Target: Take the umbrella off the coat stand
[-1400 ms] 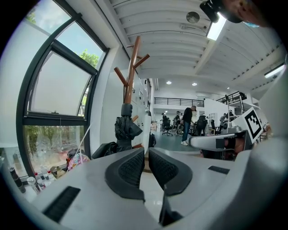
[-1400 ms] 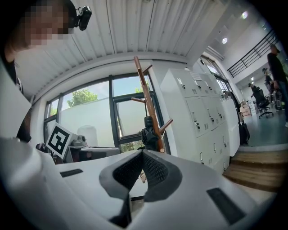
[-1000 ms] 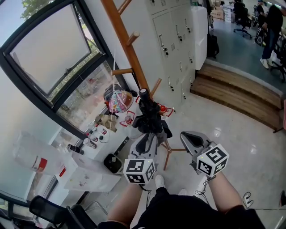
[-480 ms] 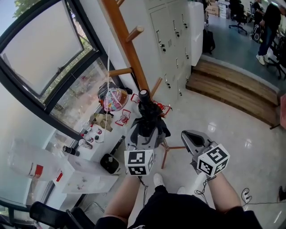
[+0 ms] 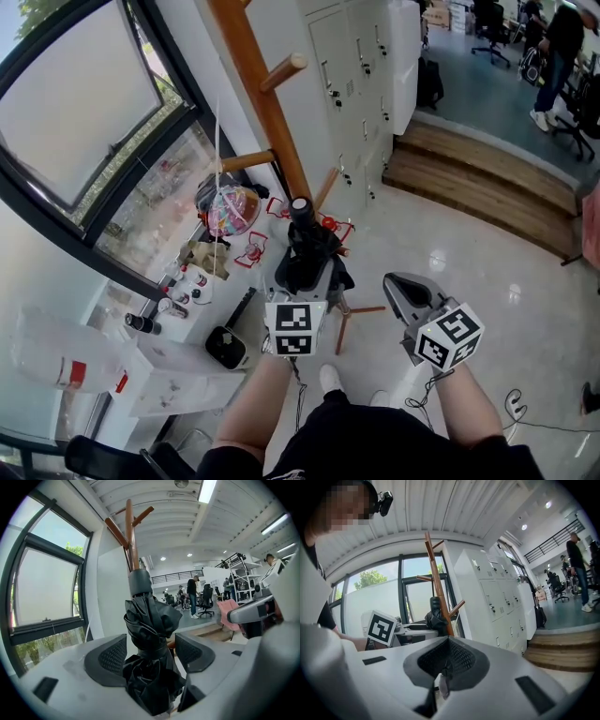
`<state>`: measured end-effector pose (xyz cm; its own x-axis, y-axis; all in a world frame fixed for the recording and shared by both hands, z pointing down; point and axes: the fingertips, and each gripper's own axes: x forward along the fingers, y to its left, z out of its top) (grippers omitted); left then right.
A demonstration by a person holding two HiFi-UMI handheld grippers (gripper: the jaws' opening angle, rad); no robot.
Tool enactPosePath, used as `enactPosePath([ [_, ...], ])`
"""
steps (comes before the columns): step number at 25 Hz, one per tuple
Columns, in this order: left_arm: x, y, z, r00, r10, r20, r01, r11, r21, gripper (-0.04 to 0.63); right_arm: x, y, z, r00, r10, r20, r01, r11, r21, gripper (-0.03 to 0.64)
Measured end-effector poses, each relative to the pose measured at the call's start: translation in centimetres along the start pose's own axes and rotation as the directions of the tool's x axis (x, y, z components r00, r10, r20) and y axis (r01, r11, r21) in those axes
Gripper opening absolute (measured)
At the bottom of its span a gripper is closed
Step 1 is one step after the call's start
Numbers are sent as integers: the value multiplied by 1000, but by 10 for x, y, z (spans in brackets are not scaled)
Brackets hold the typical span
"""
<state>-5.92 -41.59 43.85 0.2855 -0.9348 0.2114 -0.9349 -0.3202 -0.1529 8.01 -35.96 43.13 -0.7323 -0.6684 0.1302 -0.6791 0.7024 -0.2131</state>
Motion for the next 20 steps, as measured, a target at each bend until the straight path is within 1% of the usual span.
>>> enactPosePath([
  [9,23,6,-1,1000,-27,-4,27,1000,16,296,11,-8,-3,999,-32,6,32,999,21,54],
  [16,34,4,-2,998,-55,0,55,998,3,296,15,-16,-4,998,-57,8,56,998,32,54],
  [20,43,5,-5,998,-59,3,59,998,-9,296,17,-21,-3,998,-67,6,67,997,39,54],
])
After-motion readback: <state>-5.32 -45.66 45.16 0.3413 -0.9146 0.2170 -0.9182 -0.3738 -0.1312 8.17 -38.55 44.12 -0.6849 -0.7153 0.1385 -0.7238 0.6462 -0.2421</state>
